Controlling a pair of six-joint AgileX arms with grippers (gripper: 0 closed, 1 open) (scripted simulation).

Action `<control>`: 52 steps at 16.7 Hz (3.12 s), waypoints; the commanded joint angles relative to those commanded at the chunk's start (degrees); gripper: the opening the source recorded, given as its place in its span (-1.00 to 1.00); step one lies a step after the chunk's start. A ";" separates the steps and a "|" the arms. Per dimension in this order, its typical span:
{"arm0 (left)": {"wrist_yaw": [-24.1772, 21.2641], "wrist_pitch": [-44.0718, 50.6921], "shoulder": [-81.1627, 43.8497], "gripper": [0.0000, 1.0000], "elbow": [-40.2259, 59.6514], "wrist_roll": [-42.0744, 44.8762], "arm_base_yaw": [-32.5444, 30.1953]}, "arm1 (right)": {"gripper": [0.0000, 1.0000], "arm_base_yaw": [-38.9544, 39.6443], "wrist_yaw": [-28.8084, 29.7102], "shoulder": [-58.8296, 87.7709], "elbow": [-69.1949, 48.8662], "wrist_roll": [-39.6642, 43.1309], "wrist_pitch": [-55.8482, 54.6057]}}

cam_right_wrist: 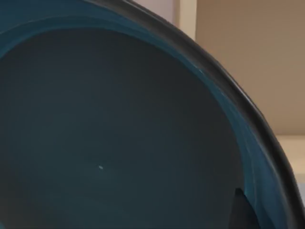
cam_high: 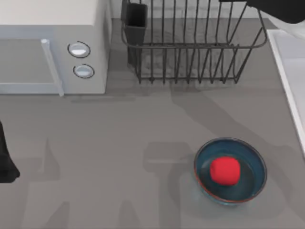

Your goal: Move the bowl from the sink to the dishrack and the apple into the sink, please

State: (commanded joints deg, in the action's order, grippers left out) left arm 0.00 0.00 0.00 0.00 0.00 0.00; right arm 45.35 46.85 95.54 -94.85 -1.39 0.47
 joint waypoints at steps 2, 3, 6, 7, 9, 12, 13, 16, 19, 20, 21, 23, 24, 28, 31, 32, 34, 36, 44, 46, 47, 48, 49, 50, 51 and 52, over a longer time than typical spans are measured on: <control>0.00 0.00 0.00 1.00 0.00 0.00 0.00 | -1.00 -0.24 -0.12 0.66 0.36 0.01 -0.86; 0.00 0.00 0.00 1.00 0.00 0.00 0.00 | -1.00 -0.56 -0.37 1.62 0.91 0.03 -2.17; 0.00 0.00 0.00 1.00 0.00 0.00 0.00 | -1.00 -2.14 -1.88 6.18 4.06 0.05 -9.72; 0.00 0.00 0.00 1.00 0.00 0.00 0.00 | -1.00 -2.85 -2.58 8.07 5.53 0.05 -13.41; 0.00 0.00 0.00 1.00 0.00 0.00 0.00 | -1.00 -4.43 -4.16 12.03 8.86 0.06 -22.09; 0.00 0.00 0.00 1.00 0.00 0.00 0.00 | -1.00 -6.89 -6.57 17.56 14.01 0.16 -33.49; 0.00 0.00 0.00 1.00 0.00 0.00 0.00 | -1.00 -7.63 -7.28 19.00 15.50 0.21 -36.11; 0.00 0.00 0.00 1.00 0.00 0.00 0.00 | -1.00 -9.05 -8.66 21.49 18.32 0.36 -40.42; 0.00 0.00 0.00 1.00 0.00 0.00 0.00 | -1.00 -9.13 -8.74 21.60 18.48 0.37 -40.62; 0.00 0.00 0.00 1.00 0.00 0.00 0.00 | -1.00 -9.13 -8.74 21.60 18.48 0.37 -40.62; 0.00 0.00 0.00 1.00 0.00 0.00 0.00 | -0.85 -9.13 -8.74 21.60 18.48 0.37 -40.62; 0.00 0.00 0.00 1.00 0.00 0.00 0.00 | -0.55 -9.13 -8.74 21.60 18.48 0.37 -40.62; 0.00 0.00 0.00 1.00 0.00 0.00 0.00 | -0.40 -9.13 -8.74 21.60 18.48 0.37 -40.62; 0.00 0.00 0.00 1.00 0.00 0.00 0.00 | 0.21 -9.13 -8.74 21.60 18.48 0.37 -40.62; 0.00 0.00 0.00 1.00 0.00 0.00 0.00 | 0.66 -9.13 -8.74 21.60 18.48 0.37 -40.62; 0.00 0.00 0.00 1.00 0.00 0.00 0.00 | 0.81 -9.13 -8.74 21.60 18.48 0.37 -40.62; 0.00 0.00 0.00 1.00 0.00 0.00 0.00 | 1.00 -9.13 -8.74 21.60 18.48 0.37 -40.62; 0.00 0.00 0.00 1.00 0.00 0.00 0.00 | 1.00 -9.13 -8.74 21.60 18.48 0.37 -40.62; 0.00 0.00 0.00 1.00 0.00 0.00 0.00 | 1.00 -9.19 -8.96 20.99 18.94 0.34 -40.33; 0.00 0.00 0.00 1.00 0.00 0.00 0.00 | 1.00 -10.21 -10.08 17.99 21.26 0.24 -39.00; 0.00 0.00 0.00 1.00 0.00 0.00 0.00 | 1.00 -10.97 -10.96 15.57 23.03 0.18 -38.02; 0.00 0.00 0.00 1.00 0.00 0.00 0.00 | 1.00 -11.89 -12.02 12.55 25.16 0.13 -36.87; 0.00 0.00 0.00 1.00 0.00 0.00 0.00 | 1.00 -12.95 -13.26 8.93 27.59 0.10 -35.57; 0.00 0.00 0.00 1.00 0.00 0.00 0.00 | 1.00 -14.17 -14.67 4.70 30.30 0.11 -34.14; 0.00 0.00 0.00 1.00 0.00 0.00 0.00 | 1.00 -15.55 -16.25 -0.13 33.27 0.14 -32.59; 0.00 0.00 0.00 1.00 0.00 0.00 0.00 | 1.00 -17.06 -17.95 -5.55 36.45 0.22 -30.95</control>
State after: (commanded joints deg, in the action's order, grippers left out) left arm 0.00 0.00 0.00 0.00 0.00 0.00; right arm 28.28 28.89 89.99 -58.40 -1.17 -30.48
